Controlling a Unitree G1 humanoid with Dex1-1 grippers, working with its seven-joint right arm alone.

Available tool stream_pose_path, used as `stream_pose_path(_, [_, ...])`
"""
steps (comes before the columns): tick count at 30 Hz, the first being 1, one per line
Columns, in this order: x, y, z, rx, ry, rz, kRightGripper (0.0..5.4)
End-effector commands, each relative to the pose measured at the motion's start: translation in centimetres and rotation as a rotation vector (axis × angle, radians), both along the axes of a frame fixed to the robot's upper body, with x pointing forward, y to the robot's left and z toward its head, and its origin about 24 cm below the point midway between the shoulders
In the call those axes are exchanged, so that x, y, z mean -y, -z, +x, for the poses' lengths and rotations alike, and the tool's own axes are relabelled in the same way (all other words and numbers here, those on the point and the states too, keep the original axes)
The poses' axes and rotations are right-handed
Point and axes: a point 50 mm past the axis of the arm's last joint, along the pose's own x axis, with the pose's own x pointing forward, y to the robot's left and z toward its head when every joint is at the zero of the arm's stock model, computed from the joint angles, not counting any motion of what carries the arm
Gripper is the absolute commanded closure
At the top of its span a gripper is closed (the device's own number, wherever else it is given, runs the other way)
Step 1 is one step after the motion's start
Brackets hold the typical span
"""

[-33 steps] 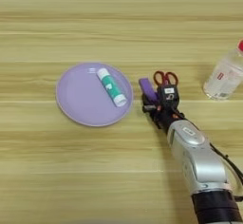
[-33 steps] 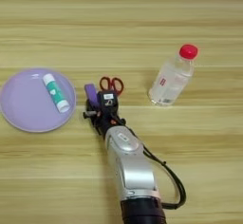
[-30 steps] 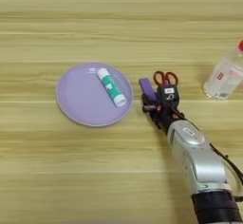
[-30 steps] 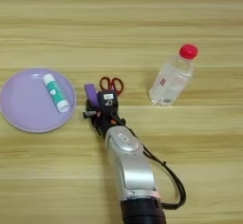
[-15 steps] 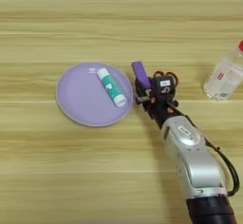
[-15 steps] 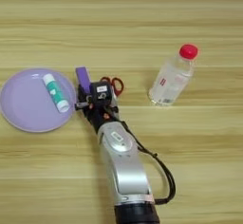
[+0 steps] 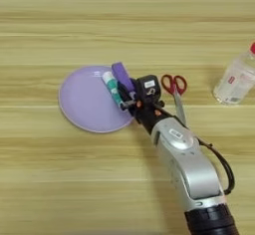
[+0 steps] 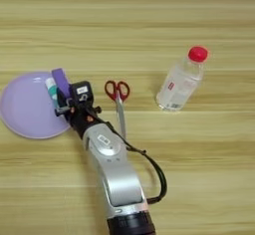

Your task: Move the objects on the table

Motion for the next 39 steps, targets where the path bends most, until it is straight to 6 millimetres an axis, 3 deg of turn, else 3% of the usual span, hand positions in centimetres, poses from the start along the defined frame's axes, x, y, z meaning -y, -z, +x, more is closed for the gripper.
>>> stream_pose_path(1, [-1.9, -3.0, 0.8, 0.105, -0.072, 0.044, 3.99])
stream_pose_path(16, [-5.1, -1.4, 0.6, -0.042, -0.188, 0.097, 3.99])
stream_pose_path(39, [-4.7, -0.5, 0.9, -0.112, -0.167, 0.084, 3.99])
